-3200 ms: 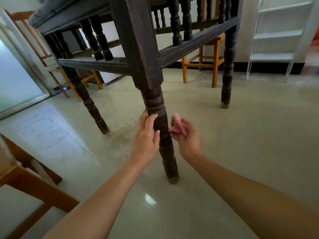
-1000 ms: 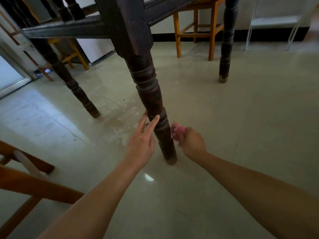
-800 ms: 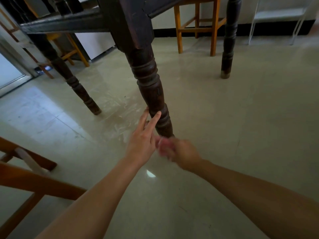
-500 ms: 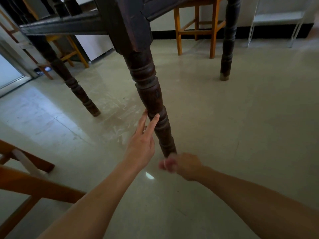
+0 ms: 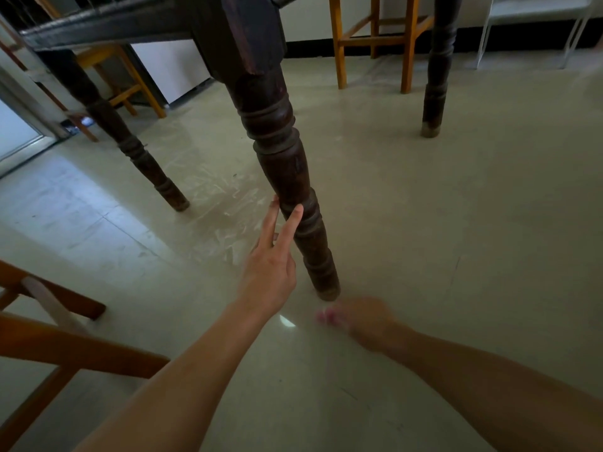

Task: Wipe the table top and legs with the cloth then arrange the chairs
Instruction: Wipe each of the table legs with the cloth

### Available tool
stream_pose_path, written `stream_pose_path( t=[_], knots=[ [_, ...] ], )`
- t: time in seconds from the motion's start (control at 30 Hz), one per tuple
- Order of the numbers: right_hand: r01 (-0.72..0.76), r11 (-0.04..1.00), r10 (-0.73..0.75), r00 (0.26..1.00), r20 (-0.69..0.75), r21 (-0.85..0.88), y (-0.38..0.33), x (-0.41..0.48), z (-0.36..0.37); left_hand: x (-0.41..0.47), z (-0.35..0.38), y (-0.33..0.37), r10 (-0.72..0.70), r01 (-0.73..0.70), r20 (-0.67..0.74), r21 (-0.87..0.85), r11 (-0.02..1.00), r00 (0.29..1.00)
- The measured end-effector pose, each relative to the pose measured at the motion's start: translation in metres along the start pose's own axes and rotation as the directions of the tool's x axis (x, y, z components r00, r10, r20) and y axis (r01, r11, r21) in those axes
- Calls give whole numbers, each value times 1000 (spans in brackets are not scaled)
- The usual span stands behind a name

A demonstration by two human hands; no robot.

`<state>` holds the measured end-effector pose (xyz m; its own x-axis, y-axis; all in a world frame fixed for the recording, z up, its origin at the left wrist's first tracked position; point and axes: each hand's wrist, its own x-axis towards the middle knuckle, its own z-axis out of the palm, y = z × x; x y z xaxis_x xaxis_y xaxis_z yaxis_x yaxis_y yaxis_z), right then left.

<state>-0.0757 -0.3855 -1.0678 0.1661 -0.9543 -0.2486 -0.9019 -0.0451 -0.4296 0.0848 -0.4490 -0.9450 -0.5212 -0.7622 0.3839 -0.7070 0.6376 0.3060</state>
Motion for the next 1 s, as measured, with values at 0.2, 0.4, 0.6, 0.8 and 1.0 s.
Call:
stream_pose_path(
  t=[0.2,0.4,0.6,0.8,1.0],
  knots=[
    [-275,865,446,805,-392,420,2,34,-23,-2,4,2,-12,12,-8,3,1000,1000],
    [69,996,-74,992,-103,-48,6,9,16,0,6,1,-5,5,-2,5,1000,1000],
    [-355,826,513,796,-322,437,32,51,-7,-1,12,1,-21,21,2,-4,1000,1000],
    [-238,871,242,969,46,430,10,41,35,1,12,-3,2,-2,7,6,1000,1000],
    [-405,877,443,890,-107,259,23,54,20,1,6,-4,-15,14,43,37,999,999]
  ],
)
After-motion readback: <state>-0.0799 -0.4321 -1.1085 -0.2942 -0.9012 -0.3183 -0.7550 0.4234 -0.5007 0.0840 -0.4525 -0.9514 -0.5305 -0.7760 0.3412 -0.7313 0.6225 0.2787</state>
